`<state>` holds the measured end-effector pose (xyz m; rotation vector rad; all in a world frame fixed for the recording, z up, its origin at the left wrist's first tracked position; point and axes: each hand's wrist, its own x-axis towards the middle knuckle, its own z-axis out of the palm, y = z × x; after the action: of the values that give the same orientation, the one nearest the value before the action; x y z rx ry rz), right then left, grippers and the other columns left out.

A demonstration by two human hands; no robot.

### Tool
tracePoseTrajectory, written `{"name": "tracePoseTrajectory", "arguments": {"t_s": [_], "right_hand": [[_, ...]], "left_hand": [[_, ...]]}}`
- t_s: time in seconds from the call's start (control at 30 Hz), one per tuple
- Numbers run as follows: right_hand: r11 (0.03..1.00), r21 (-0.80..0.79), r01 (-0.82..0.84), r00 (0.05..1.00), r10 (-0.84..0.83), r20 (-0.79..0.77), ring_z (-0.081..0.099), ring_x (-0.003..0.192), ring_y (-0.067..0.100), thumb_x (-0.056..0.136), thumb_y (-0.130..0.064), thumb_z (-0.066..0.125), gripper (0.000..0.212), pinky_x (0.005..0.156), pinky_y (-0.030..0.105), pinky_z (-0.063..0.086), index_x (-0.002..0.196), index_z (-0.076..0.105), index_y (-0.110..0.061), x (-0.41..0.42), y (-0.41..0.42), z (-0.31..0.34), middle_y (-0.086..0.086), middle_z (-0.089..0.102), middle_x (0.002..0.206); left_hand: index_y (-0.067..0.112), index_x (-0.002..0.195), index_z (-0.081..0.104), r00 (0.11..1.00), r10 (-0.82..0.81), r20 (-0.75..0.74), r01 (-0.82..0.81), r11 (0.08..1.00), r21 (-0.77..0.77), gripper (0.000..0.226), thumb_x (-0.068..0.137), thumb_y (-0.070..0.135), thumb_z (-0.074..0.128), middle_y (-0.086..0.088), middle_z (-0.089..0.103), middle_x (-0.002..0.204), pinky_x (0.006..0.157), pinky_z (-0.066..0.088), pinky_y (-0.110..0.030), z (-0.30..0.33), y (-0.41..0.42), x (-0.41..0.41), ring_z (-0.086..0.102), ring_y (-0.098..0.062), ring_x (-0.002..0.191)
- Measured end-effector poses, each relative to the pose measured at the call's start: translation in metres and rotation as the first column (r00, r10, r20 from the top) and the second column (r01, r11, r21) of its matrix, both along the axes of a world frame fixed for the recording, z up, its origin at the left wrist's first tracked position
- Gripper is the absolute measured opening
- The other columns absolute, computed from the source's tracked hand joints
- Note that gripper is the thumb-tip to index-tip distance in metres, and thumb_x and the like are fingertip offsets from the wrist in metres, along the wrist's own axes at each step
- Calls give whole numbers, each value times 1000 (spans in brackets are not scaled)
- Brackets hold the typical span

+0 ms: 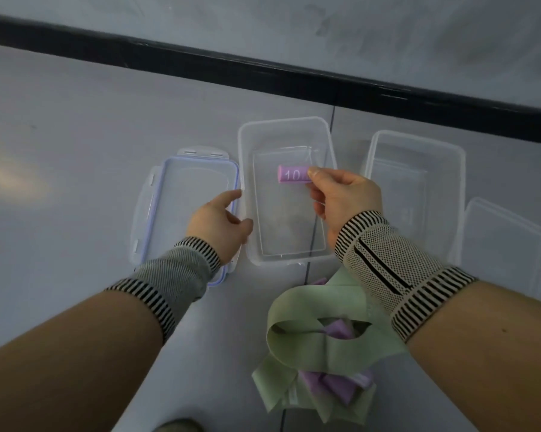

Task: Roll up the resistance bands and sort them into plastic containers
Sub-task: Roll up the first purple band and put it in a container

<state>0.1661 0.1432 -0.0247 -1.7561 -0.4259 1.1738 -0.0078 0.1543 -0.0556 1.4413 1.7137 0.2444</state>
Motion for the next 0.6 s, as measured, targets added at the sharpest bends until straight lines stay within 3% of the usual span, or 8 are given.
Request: {"name": "tracePoseTrajectory", "arguments": {"t_s": [0.13, 0.23, 0.33, 0.43, 0.53, 0.6], "right_hand": [[1000, -18, -18, 1000, 18, -23, 62, 62, 11, 81, -16, 73, 8, 66, 26, 55, 75, 68, -18, -9, -12, -7, 1, 69, 69], [999, -24, -33, 999, 34, 15, 63, 64, 12, 80, -19, 75, 12, 71, 32, 57, 71, 66, -20, -16, -10, -13, -1, 68, 67], [999, -27, -26, 996, 28, 79, 63, 63, 15, 77, -23, 77, 18, 75, 40, 59, 64, 65, -22, -20, 4, -24, -2, 68, 61], [999, -39, -33, 993, 37, 111, 61, 60, 15, 78, -23, 76, 20, 72, 41, 59, 61, 65, -21, -27, 23, -35, 0, 67, 61], [996, -59, -72, 980, 81, 183, 62, 60, 15, 81, -29, 72, 19, 61, 29, 56, 65, 66, -22, -37, 44, -43, 2, 70, 67], [992, -74, -98, 966, 113, 235, 62, 58, 14, 82, -32, 70, 21, 53, 22, 51, 63, 65, -23, -42, 55, -50, 6, 73, 72]], "left_hand": [[30, 136, 44, 999, -37, -19, 38, 999, 6, 54, 85, 27, 63, 7, 69, 75, 78, 49, -24, 0, -27, -11, 66, -11, 73], [26, 140, 39, 991, -81, -107, 97, 983, 153, 54, 90, 37, 55, 3, 62, 115, 92, 44, -29, 0, -19, -16, 60, -15, 96], [23, 147, 25, 944, -205, -259, 284, 903, 323, 57, 95, 38, 42, 1, 27, 153, 113, 26, -36, -2, 4, -17, 31, -21, 137], [23, 151, 10, 842, -353, -408, 488, 821, 297, 63, 96, 43, 33, 5, 5, 159, 117, 16, -44, -8, 17, -20, 3, -20, 146], [26, 150, 0, 768, -409, -493, 563, 798, 214, 66, 95, 50, 25, 9, -2, 159, 116, 15, -47, -16, 25, -24, -5, -18, 146], [26, 150, -2, 767, -414, -490, 567, 795, 215, 67, 93, 52, 21, 10, -2, 159, 117, 13, -47, -21, 27, -24, -6, -18, 146]]}}
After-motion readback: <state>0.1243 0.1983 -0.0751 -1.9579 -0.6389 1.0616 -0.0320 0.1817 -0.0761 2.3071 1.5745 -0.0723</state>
